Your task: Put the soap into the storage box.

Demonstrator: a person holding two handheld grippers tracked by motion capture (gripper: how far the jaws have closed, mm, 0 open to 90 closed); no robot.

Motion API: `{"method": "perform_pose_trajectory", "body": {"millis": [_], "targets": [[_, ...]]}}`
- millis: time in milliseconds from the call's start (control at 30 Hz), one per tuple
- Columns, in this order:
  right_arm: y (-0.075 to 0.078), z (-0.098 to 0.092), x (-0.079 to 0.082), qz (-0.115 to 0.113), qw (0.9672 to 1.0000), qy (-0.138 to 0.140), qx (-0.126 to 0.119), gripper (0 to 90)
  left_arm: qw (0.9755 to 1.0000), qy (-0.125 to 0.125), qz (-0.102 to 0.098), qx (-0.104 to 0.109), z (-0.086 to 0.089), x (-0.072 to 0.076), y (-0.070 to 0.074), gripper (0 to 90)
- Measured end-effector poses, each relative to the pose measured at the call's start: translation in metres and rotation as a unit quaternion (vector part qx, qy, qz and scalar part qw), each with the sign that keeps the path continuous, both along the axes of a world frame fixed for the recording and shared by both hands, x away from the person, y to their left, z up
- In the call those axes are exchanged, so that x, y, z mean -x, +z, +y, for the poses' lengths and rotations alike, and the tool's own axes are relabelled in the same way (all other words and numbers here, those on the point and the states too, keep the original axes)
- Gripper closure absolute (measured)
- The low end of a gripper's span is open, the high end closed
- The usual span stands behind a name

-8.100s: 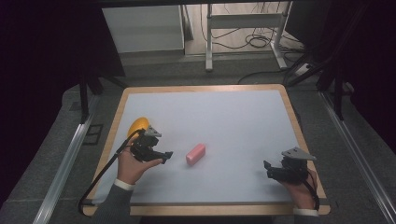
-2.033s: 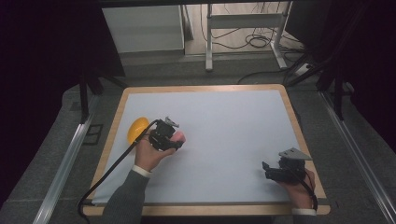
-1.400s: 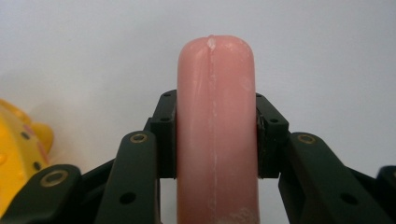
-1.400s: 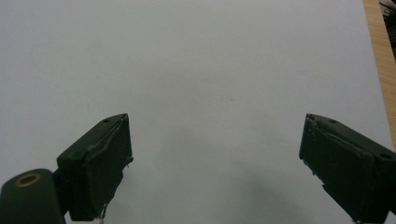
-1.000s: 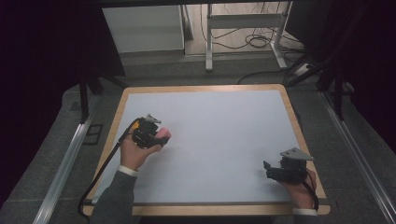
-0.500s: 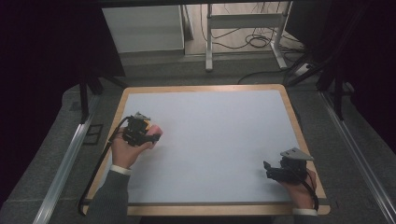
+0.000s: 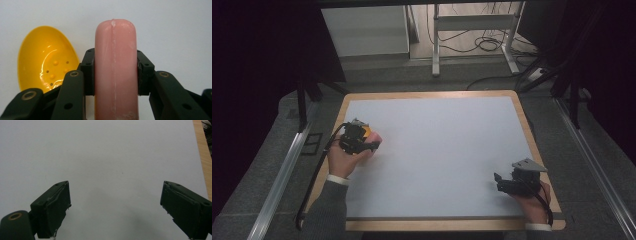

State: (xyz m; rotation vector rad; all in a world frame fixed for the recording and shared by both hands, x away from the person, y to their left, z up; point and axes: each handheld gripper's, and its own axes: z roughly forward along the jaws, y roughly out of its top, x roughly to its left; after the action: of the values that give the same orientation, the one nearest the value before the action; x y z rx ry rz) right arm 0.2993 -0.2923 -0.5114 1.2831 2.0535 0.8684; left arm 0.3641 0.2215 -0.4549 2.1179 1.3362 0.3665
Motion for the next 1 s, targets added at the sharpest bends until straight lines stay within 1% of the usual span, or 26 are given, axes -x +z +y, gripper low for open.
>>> {"method": "perform_pose_trajectory", "body": {"millis": [333, 433, 567, 800, 1000], "targets": [[0.0, 0.0, 0.0, 0.0, 1.0, 0.0, 0.0, 9.0, 0.9999, 0.016, -0.003, 0.002, 0.013, -0.004, 0.004, 60.2], [0.0, 0.0, 0.0, 0.0, 1.0, 0.0, 0.0, 9.0, 0.9998, 0.02, -0.005, 0.006, 0.017, -0.004, 0.005, 60.2], [0.0, 0.0, 0.0, -0.001, 1.0, 0.0, 0.0, 9.0, 0.9996, 0.025, -0.005, 0.01, 0.02, -0.006, 0.004, 60.2], [0.001, 0.0, 0.0, -0.002, 1.0, 0.0, -0.001, 9.0, 0.9993, 0.036, -0.005, 0.009, 0.027, -0.009, 0.004, 60.2], [0.001, 0.0, 0.0, -0.002, 1.0, 0.0, 0.0, 9.1, 0.9989, 0.045, -0.002, 0.01, 0.034, -0.013, 0.0, 60.2]]}}
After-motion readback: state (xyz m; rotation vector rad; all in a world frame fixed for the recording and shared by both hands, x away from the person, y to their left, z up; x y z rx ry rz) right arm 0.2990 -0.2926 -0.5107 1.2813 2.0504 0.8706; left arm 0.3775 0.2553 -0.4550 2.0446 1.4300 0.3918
